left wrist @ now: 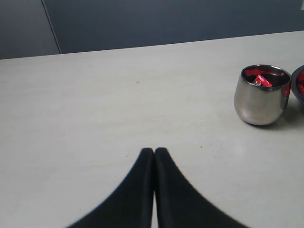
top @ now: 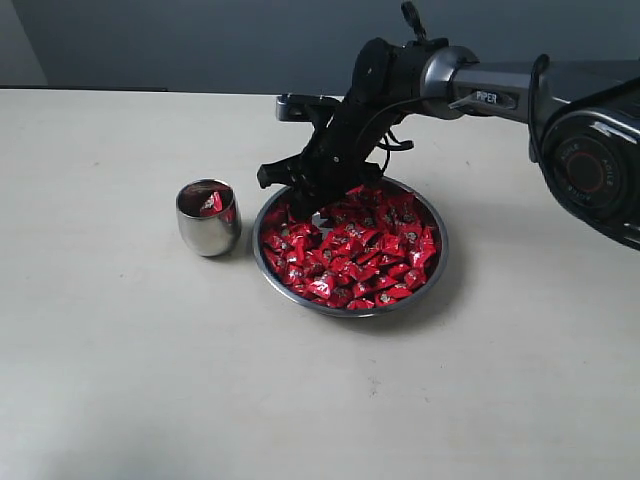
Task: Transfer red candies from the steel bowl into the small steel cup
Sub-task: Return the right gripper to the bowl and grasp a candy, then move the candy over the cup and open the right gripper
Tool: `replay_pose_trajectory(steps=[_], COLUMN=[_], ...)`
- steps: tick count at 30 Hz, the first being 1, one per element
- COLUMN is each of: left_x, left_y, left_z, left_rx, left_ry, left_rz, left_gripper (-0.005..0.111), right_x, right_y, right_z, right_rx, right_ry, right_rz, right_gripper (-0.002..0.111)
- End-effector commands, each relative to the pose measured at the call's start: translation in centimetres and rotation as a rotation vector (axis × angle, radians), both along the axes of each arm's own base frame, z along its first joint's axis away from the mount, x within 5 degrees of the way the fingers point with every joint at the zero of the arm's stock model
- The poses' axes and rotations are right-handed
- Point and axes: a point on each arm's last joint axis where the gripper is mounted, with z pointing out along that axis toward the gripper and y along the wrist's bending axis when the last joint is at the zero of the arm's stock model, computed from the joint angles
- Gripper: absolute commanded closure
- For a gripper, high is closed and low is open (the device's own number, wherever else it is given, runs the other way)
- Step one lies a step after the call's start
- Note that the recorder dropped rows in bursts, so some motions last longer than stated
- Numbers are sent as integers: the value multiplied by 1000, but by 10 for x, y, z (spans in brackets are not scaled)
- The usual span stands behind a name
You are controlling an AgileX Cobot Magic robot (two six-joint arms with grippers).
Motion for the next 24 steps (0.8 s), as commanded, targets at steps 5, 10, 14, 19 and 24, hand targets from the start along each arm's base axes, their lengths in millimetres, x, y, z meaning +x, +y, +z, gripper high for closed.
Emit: replay_pose_trajectory(steps=[5,10,14,19,24], left_x=[0,0,0,0,0], left_y=[0,0,0,0,0], left_z=[4,4,4,4,4], left_rx=[2,2,2,2,2], left_ry=[-19,-19,-19,-19,-19], left_rz=[0,0,0,0,0], left_gripper=[106,106,106,106,106], right_x=[0,-3,-6,-17,-47], right_y=[-1,-4,-6,7,46], right_z=[26,62,90,110,107], right_rx=[21,53,88,242,302], right_ry=[-43,-100,-149,-136,-171], right_rz=[9,16,24,78,231], right_gripper=[109,109,109,109,109])
